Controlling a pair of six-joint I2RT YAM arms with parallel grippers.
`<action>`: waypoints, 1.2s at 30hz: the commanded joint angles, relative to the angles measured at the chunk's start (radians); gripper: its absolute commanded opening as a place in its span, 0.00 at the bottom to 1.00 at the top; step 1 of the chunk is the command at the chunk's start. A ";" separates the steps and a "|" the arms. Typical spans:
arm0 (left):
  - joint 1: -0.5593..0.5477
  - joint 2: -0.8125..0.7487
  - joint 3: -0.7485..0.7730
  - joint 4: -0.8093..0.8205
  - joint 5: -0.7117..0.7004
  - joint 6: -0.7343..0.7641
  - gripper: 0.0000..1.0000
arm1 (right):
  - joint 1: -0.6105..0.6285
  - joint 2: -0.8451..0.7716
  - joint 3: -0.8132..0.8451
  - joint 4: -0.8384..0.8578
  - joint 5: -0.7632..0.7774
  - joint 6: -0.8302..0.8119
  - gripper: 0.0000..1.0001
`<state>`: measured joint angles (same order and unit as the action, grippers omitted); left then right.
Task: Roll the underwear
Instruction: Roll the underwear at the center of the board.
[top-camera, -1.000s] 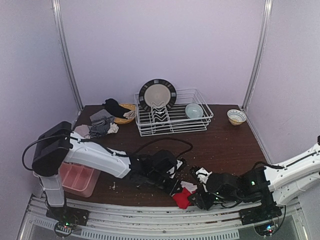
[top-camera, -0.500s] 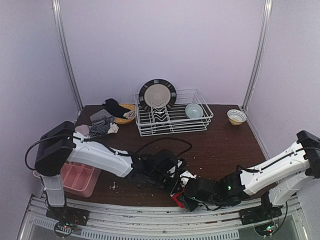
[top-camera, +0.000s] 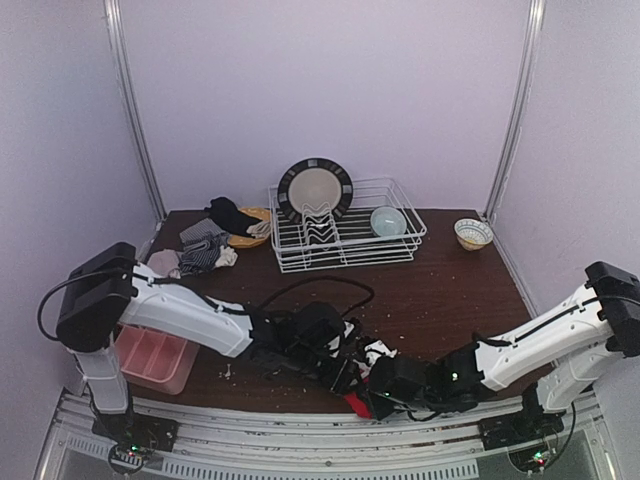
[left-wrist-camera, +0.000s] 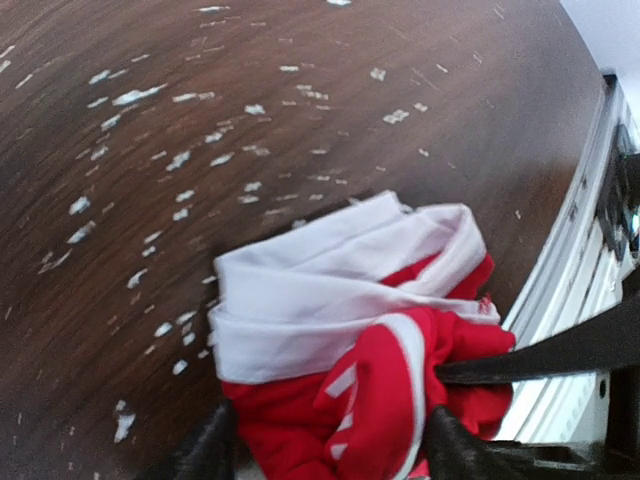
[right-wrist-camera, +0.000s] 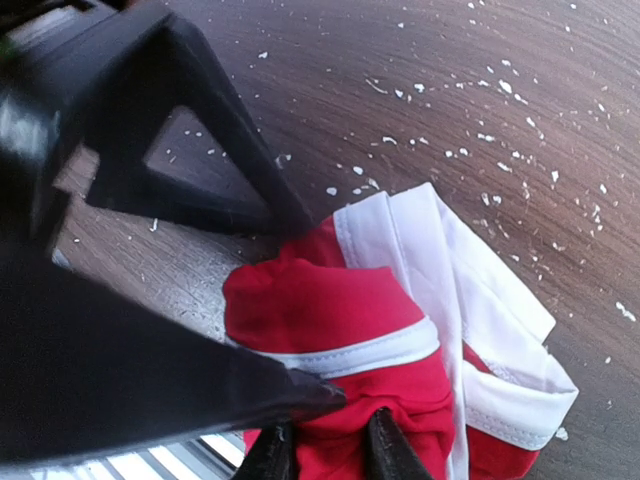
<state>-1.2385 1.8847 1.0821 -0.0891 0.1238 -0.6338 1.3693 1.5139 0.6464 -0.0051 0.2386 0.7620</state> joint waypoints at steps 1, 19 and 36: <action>-0.013 -0.087 -0.055 -0.016 -0.044 -0.017 0.97 | -0.018 0.037 -0.071 -0.073 -0.092 0.043 0.20; -0.257 -0.203 -0.053 -0.276 -0.671 -0.221 0.98 | -0.188 0.114 -0.274 0.531 -0.385 0.256 0.00; -0.139 -0.152 -0.252 0.246 -0.258 -0.440 0.75 | -0.235 0.186 -0.378 0.798 -0.356 0.365 0.00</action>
<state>-1.4094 1.6978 0.8463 -0.0032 -0.2443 -0.9985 1.1519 1.6325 0.3305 0.8612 -0.1310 1.0828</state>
